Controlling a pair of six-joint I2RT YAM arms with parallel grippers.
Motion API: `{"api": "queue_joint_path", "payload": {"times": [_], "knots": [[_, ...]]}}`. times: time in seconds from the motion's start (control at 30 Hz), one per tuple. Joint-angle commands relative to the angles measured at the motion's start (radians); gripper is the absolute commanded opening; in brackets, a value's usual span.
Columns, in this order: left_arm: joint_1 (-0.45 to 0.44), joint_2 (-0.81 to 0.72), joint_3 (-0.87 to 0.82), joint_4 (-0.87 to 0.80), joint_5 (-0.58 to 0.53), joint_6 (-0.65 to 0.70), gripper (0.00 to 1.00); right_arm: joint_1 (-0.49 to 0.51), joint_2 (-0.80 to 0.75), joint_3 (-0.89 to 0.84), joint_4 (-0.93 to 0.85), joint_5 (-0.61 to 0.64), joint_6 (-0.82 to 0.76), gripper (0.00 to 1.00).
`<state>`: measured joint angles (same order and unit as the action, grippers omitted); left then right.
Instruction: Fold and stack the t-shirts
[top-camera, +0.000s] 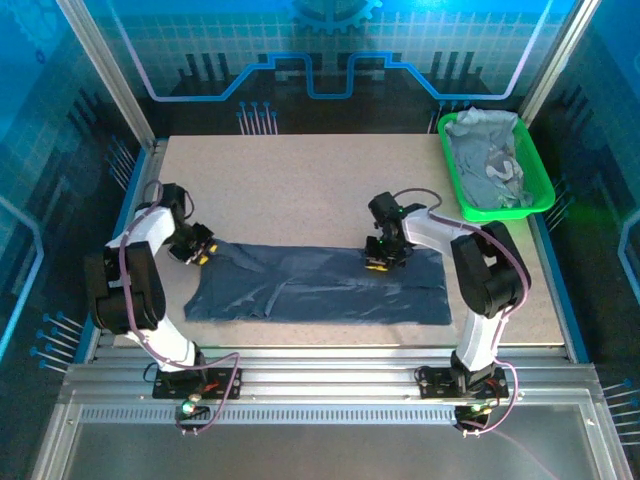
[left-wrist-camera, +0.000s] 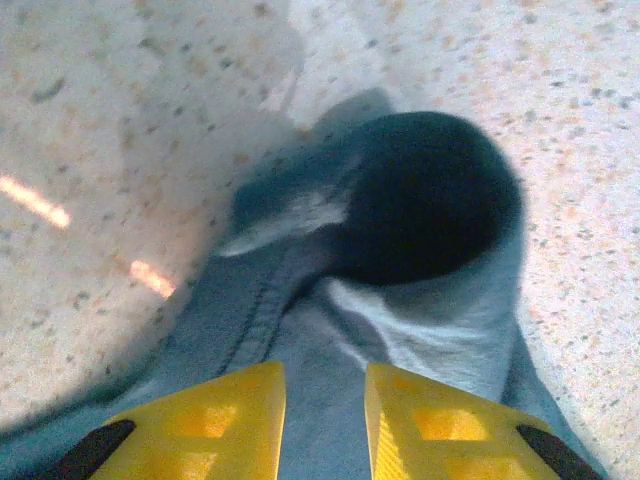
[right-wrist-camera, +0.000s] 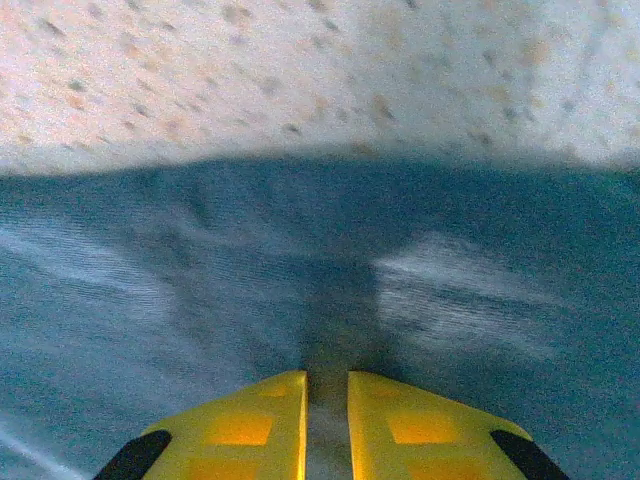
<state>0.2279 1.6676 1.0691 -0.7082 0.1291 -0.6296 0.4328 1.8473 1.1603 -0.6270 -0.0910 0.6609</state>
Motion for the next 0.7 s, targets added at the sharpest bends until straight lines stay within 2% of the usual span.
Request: {"api": "queue_joint_path", "payload": {"times": [0.0, 0.17, 0.37, 0.67], "knots": [[0.006, 0.001, -0.016, 0.035, 0.055, 0.121, 0.29, -0.004, 0.040, 0.060, -0.020, -0.052, -0.014, 0.20], [0.005, -0.030, -0.058, -0.018, -0.032, 0.147, 0.33, -0.001, 0.054, 0.075, -0.037, -0.042, -0.004, 0.21], [0.005, -0.078, -0.133, 0.014, 0.005, 0.173, 0.34, 0.000, 0.054, 0.085, -0.048, -0.041, -0.009, 0.22], [0.002, -0.054, -0.168, 0.076, 0.021, 0.164, 0.31, 0.002, 0.055, 0.087, -0.057, -0.041, -0.011, 0.22]]}}
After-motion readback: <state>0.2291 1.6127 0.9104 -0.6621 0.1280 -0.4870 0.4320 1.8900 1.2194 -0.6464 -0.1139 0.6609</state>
